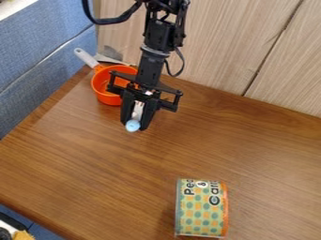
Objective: Move the blue spatula and place in between the tin and the doll.
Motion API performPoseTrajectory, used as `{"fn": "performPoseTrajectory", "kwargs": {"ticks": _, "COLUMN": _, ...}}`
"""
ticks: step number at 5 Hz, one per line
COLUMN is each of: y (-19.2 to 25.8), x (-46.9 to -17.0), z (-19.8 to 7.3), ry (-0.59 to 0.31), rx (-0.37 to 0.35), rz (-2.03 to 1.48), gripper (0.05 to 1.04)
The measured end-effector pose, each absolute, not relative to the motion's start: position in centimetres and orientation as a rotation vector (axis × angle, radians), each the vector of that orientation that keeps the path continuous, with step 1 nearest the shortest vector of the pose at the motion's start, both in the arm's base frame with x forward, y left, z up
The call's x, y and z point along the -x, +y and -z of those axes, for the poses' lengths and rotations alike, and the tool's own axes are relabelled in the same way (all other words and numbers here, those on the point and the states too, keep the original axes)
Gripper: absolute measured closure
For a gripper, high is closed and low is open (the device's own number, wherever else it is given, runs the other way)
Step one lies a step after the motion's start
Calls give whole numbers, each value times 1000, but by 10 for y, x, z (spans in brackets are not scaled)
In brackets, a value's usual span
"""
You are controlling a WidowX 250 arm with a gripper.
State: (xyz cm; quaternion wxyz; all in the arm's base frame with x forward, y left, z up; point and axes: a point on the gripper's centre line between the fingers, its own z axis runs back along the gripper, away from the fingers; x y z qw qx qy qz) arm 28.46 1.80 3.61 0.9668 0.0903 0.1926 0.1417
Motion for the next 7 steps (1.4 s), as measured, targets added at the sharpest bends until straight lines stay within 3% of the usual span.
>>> {"fn": "performPoseTrajectory", "kwargs": {"ticks": 2, "y": 7, "x": -269, "z": -31, "ry": 393, "rx": -171, "rz": -204, "gripper": 759}}
{"fn": "performPoseTrajectory", "kwargs": {"ticks": 4, "y": -16, "x": -244, "z": -37, "ry": 303, "rx": -111, "rz": -24, "gripper": 759}}
{"fn": "performPoseTrajectory", "kwargs": {"ticks": 7, "y": -14, "x": -250, "z": 7, "ry": 291, "rx": -33, "rz": 145, "gripper": 759}}
